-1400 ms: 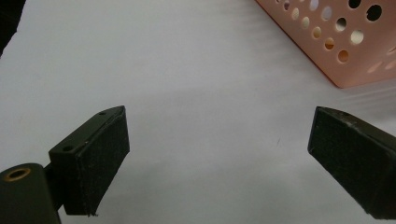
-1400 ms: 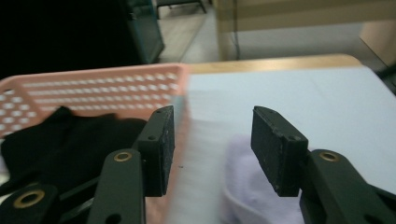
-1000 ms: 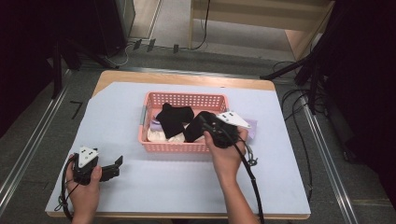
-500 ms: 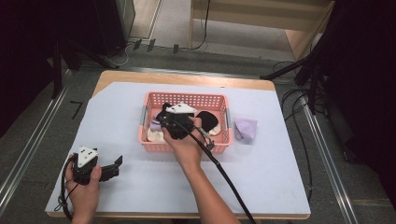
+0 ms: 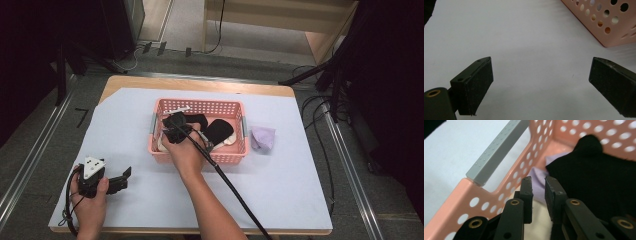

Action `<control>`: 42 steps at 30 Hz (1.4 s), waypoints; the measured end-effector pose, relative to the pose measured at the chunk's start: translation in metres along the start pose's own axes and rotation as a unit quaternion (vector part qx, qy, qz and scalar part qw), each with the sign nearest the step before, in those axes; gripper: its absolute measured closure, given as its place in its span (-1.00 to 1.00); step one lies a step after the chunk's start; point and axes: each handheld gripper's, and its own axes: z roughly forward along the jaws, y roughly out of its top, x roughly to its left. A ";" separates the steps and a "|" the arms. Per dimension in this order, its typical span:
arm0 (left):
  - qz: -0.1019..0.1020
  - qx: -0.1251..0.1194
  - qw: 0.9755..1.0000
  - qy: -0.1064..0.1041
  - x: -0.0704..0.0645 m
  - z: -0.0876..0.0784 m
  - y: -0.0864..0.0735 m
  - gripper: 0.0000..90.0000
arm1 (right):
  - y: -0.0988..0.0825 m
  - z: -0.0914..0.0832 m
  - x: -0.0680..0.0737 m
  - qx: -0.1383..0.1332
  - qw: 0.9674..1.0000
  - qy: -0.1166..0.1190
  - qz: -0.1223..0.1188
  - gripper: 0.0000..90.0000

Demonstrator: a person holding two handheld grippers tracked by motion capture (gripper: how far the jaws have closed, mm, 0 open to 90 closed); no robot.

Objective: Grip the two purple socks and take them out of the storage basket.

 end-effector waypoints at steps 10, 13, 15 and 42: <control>0.001 0.001 1.000 -0.002 0.000 0.000 0.000 -0.86 | 0.016 0.017 -0.018 0.146 0.988 0.006 0.053 0.60; 0.000 0.000 1.000 -0.002 0.000 0.000 0.000 -0.86 | 0.018 0.011 -0.038 0.152 0.986 -0.033 0.054 0.47; 0.000 0.001 1.000 -0.001 0.000 0.000 0.000 -0.86 | 0.018 0.007 -0.045 0.146 0.986 -0.067 0.048 0.44; 0.001 -0.001 1.000 -0.003 0.000 0.000 0.000 -0.86 | 0.024 0.033 -0.009 0.078 0.987 0.024 -0.136 0.18</control>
